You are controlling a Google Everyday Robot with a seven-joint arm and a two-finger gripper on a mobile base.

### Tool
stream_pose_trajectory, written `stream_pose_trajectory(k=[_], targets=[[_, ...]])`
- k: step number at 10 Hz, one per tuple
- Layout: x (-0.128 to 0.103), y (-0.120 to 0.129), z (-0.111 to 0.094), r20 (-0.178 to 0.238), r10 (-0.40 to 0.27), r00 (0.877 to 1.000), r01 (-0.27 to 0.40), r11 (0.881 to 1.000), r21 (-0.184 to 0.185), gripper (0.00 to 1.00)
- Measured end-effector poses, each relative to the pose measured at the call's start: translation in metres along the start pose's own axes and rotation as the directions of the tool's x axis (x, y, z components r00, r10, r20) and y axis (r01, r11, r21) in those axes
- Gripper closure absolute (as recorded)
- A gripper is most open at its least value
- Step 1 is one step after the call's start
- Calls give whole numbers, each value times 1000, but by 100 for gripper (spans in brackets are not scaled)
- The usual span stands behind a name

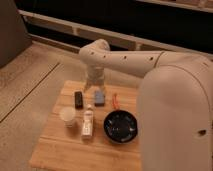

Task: Place the white sponge in the ceramic bowl

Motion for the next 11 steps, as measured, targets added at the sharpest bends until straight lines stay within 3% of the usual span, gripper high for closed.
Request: stream_pose_trajectory(k=[1,2,5,8,11], targets=[[-13,-28,1,-6,54,999,-54,999,0,35],[-16,-37,1,-8,72,997,-72,997,3,35],[-16,-34,2,-9,67,998,-67,998,-1,35],[-43,-58,10,11,87,996,-87,996,2,35],[-57,-57,18,7,72,997,-72,997,-24,35]])
